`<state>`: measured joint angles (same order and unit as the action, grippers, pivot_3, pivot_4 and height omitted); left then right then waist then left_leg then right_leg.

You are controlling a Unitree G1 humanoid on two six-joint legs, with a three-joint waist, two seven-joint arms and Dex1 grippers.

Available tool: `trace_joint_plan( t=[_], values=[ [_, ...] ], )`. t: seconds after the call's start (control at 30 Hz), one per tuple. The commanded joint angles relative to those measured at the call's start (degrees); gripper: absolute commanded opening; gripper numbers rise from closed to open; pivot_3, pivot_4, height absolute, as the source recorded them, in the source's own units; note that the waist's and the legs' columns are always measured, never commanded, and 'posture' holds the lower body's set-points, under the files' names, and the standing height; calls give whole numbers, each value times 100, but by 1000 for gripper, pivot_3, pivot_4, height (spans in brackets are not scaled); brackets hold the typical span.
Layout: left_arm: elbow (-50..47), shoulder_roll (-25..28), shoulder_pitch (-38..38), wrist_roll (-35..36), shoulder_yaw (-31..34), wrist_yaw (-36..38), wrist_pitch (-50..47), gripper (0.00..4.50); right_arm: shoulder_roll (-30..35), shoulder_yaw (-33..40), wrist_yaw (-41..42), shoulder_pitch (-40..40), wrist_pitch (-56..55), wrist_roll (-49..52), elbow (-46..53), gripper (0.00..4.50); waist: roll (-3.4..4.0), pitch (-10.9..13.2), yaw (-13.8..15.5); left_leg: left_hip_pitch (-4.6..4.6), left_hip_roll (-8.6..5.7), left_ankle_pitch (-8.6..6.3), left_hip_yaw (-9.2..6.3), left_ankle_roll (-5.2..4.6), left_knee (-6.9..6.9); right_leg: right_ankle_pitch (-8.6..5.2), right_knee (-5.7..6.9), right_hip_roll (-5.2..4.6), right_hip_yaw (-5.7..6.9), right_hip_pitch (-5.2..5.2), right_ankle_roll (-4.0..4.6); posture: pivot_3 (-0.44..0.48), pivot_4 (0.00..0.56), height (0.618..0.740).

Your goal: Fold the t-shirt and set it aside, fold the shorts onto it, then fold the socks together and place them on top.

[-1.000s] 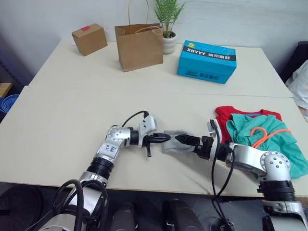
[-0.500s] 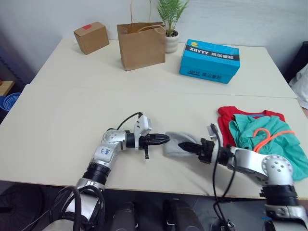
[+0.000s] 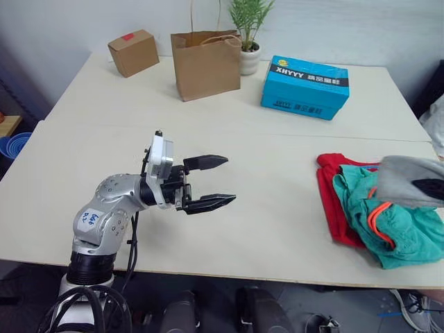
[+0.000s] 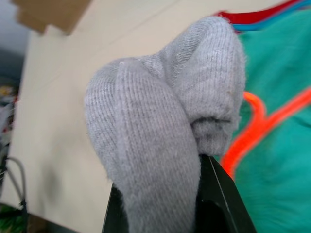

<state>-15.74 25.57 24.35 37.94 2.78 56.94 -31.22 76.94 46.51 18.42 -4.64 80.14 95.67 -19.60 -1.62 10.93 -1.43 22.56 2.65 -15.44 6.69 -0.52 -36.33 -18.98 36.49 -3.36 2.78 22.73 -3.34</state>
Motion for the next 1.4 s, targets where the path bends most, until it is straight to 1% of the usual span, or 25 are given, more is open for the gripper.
trace_joint_plan(
  t=[0.03,0.1,0.17,0.2,0.23,0.3,0.37,0.4,0.47,0.53,0.6,0.7,0.73,0.8,0.87,0.93,1.0,1.07,1.1,1.17,1.23,1.33,1.4],
  values=[
    [-168,10,60,33,-86,-59,49,4500,218,-857,767,554,-169,-1138,-635,156,0,0,-35,-7,1,0,6,1,0,0,0,3,-6,-2,0,0,150,740],
    [-145,0,168,35,-143,-97,47,4500,173,-1507,1013,1139,-249,-1789,-1092,156,4,2,-31,-12,3,3,15,3,1,2,0,6,-12,-2,2,0,150,740],
    [-145,-46,241,50,-185,-205,11,4500,72,-2169,1387,1540,-472,-2535,-1465,156,13,4,-17,-16,2,16,19,21,3,3,2,8,-17,-1,3,0,150,740],
    [-176,-53,250,47,-218,-243,-5,4500,-3,-2516,1560,1743,-712,-2980,-1662,156,14,4,-14,-17,3,30,19,44,4,3,3,9,-17,0,3,0,150,740],
    [-205,-56,245,55,-233,-282,-25,4500,-80,-2814,1720,1947,-997,-3411,-1851,156,14,4,-11,-17,4,31,18,47,5,3,3,12,-17,0,4,0,150,740],
    [-246,-2,189,36,-238,-291,-6,4500,-226,-3097,2073,2317,-1685,-4069,-2184,156,16,3,-8,-18,3,32,18,51,8,5,4,13,-18,0,3,0,150,740],
    [-233,57,112,-68,-217,-303,112,4500,-186,-3245,2451,2546,-1860,-4477,-2413,921,30,2,-3,-16,1,33,22,53,7,4,5,13,-20,2,1,0,150,740],
    [-219,72,87,-141,-208,-330,191,4500,-89,-3352,2722,2553,-1790,-4634,-2433,1123,41,1,-1,-16,0,33,26,53,7,2,5,12,-23,3,-2,0,150,740],
    [-208,81,59,-206,-207,-384,274,4500,38,-3508,3207,2560,-1676,-4903,-2450,1870,44,0,3,-18,2,31,29,55,10,0,4,13,-25,4,-5,0,150,740],
    [-205,161,25,-264,-236,-413,240,4500,285,-3513,3628,2457,-1877,-5214,-2501,2557,47,0,6,-18,4,31,29,57,9,0,3,15,-25,4,-4,0,150,740],
    [-103,259,17,-335,-186,-412,265,4500,633,-3401,4121,2103,-2154,-5489,-2448,3268,52,3,29,-17,3,30,29,57,7,0,3,14,-25,4,-4,0,150,740],
    [43,432,6,-404,-136,-329,331,4500,932,-3119,4722,1590,-2408,-5706,-2324,4315,55,3,45,-20,2,29,30,55,7,-1,3,13,-27,3,-3,0,150,740],
    [106,544,-25,-471,-139,-245,388,4500,1026,-2970,4871,1320,-2668,-5846,-2236,4456,54,4,45,-22,3,28,31,55,7,0,3,13,-28,2,-2,0,150,740],
    [242,822,-135,-594,-136,-116,365,4500,1220,-2374,5079,806,-3718,-6348,-2094,4456,55,3,37,-22,2,27,32,55,7,0,3,13,-28,2,-1,0,150,740],
    [393,1000,-256,-768,-119,-134,451,4500,1130,-1617,5036,890,-3963,-6341,-1736,4456,68,1,-32,-30,2,22,41,57,13,-1,2,12,-31,2,0,0,150,740],
    [531,1153,-384,-970,-98,-207,547,4500,819,-1201,5039,1030,-4360,-6305,-1032,4456,72,4,-89,-42,5,19,61,58,21,0,3,11,-48,3,2,0,150,740],
    [655,1324,-551,-1222,-65,-250,697,4500,271,-1326,5011,1322,-5094,-6266,-116,4456,55,12,-133,-50,16,19,60,68,26,4,5,22,-51,3,9,0,150,740],
    [755,1440,-750,-1451,9,-256,1007,4500,-568,-1735,5149,1925,-5772,-6049,572,4456,13,11,-173,-51,32,23,49,84,26,10,5,42,-48,0,20,0,150,740],
    [803,1475,-814,-1548,29,-283,1141,4500,-918,-1957,5100,2237,-6093,-6136,629,4456,3,13,-178,-50,47,21,47,94,22,15,4,59,-51,-2,28,0,150,740],
    [806,1559,-982,-1714,101,-344,1344,4500,-1580,-2666,5211,2812,-7136,-6733,405,4456,3,17,-159,-44,59,23,46,101,14,22,3,71,-49,0,40,0,150,740],
    [822,1647,-1146,-1854,210,-415,1521,4500,-2228,-3249,5404,3135,-7931,-7114,258,4456,6,18,-154,-44,58,29,50,103,16,24,9,70,-53,8,42,0,150,740],
    [1020,1755,-1320,-2009,400,-462,1869,4500,-3011,-3843,5598,3257,-8816,-7459,134,4456,8,19,-73,-39,62,31,49,109,21,15,26,70,-49,22,58,0,150,740],
    [1185,1762,-1353,-2071,486,-497,2057,4500,-3371,-3993,5558,3245,-9322,-7598,38,4456,11,19,-6,-30,67,32,55,113,17,9,39,69,-47,40,67,0,150,740]
  ],
)
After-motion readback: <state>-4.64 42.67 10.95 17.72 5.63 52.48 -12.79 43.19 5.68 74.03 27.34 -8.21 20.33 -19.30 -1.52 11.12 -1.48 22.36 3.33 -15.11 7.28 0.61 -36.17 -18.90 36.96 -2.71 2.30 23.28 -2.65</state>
